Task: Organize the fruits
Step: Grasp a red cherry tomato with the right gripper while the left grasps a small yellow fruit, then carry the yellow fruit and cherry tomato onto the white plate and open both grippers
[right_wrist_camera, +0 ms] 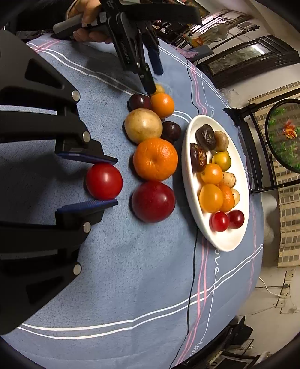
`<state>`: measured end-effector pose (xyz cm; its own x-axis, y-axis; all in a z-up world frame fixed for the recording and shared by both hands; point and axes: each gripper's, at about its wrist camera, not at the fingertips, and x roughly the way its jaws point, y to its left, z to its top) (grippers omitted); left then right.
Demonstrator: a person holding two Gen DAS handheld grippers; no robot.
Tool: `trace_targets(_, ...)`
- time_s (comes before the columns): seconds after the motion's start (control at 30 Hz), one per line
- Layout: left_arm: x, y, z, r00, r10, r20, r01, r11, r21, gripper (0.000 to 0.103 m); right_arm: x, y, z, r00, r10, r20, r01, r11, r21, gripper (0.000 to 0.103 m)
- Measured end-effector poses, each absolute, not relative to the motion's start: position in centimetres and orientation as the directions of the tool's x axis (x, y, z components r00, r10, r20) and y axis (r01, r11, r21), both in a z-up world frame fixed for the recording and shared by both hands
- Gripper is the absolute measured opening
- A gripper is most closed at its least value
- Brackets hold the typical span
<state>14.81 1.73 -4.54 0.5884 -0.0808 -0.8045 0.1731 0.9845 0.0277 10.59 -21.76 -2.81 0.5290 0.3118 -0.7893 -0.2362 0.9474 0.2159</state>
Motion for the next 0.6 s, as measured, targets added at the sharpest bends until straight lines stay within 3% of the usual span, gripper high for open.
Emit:
trace_targets(0.1,15.2,1.3,-4.8,0.579,-0.069,-0.813,0.181,0.982,0.045,0.067,10.6,-21.7,-2.8,0.529,0.314,-0.788,-0.237,0.947,0.219,0.03)
trace_targets(0.2,15.6,1.1,-4.9,0.572,-0.086,-0.816,0.192,0.981,0.032,0.057,10.6,-21.7,-2.8,0.528,0.316,-0.788,-0.238,0.946,0.22,0.03)
trace_targets(0.3,15.9,0.9,-4.7,0.579,-0.132,-0.805,0.211,0.977,-0.009,0.025,10.5,-21.8,-2.8,0.528,0.32,-0.787,-0.238,0.945,0.225,0.03)
trace_targets(0.6,14.8,1.3,-3.1,0.609,-0.119,-0.784,0.18,0.984,-0.01,0.025,10.2,-22.5,-2.1,0.544,0.318,-0.776,-0.229,0.946,0.228,0.03)
